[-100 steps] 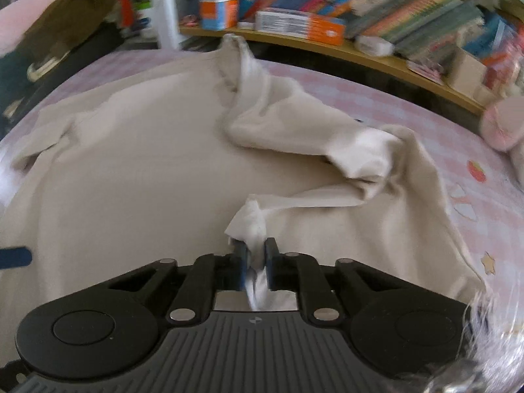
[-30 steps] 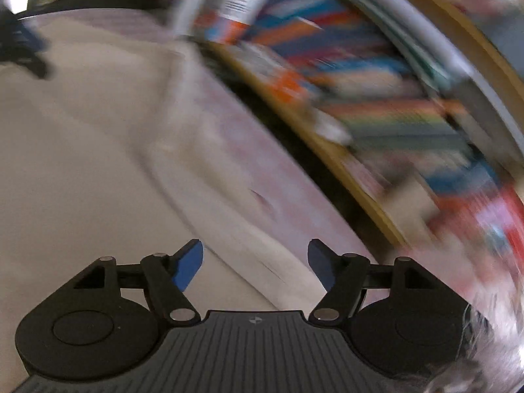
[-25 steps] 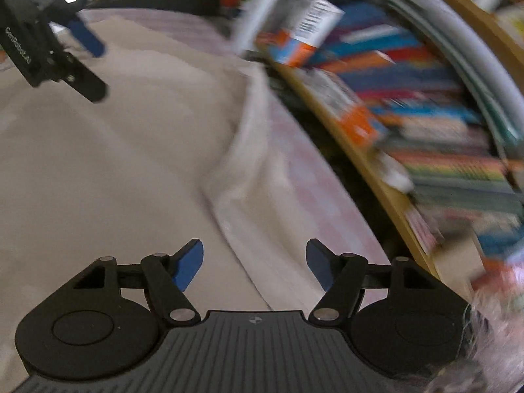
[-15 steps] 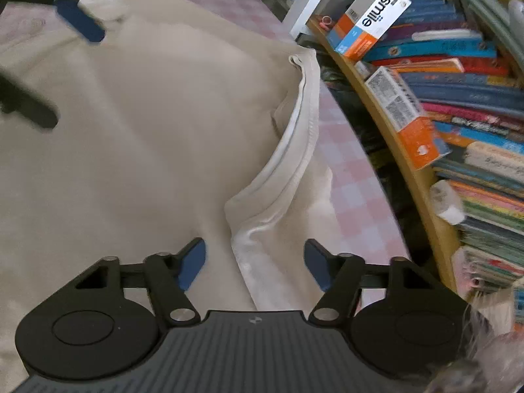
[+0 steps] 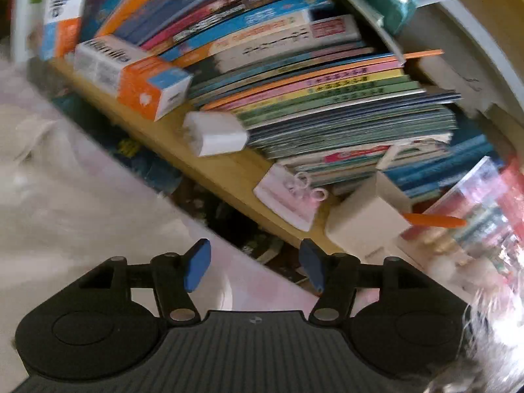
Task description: Fold clothes
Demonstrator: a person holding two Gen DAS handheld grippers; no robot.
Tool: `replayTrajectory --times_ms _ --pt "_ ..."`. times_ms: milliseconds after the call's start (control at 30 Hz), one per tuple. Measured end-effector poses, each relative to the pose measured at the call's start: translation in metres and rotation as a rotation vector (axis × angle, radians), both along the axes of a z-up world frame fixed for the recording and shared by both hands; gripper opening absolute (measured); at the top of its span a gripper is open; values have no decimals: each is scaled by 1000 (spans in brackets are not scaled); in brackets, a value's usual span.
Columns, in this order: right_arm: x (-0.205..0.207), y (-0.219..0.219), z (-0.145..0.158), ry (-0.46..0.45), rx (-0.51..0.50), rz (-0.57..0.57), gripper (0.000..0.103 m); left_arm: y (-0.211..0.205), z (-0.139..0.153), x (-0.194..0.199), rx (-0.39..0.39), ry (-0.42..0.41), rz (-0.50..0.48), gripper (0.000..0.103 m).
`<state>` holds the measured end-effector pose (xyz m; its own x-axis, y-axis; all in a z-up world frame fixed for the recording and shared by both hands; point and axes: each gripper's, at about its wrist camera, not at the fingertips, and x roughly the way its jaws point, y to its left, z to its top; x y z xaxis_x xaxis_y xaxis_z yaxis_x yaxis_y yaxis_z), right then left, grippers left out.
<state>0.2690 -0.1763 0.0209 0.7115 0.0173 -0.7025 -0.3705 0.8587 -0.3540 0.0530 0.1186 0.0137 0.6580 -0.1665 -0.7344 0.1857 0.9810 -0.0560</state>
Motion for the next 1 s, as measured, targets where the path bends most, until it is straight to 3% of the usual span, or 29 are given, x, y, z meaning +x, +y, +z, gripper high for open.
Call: replayTrajectory --times_ms 233,333,500,667,767,833,900,1000 --pt "-48 -7 -9 70 82 86 52 46 18 23 28 -91 118 91" --pt "-72 -18 -19 97 115 7 48 71 23 45 36 -118 133 88" --pt "-122 -37 -25 94 172 -142 42 75 9 110 110 -91 82 76" --pt "-172 -39 -34 94 187 -259 32 67 -12 166 182 -95 21 75" --pt "-191 -37 -40 102 182 -280 30 74 -27 189 206 -46 9 73" --pt "-197 -39 -39 97 185 -291 30 78 -36 197 223 -18 1 65" --pt "-199 -43 -39 103 203 -309 30 84 -38 197 172 -16 2 56" --pt "-202 -47 -39 102 235 -339 30 82 -40 195 162 -22 2 8"
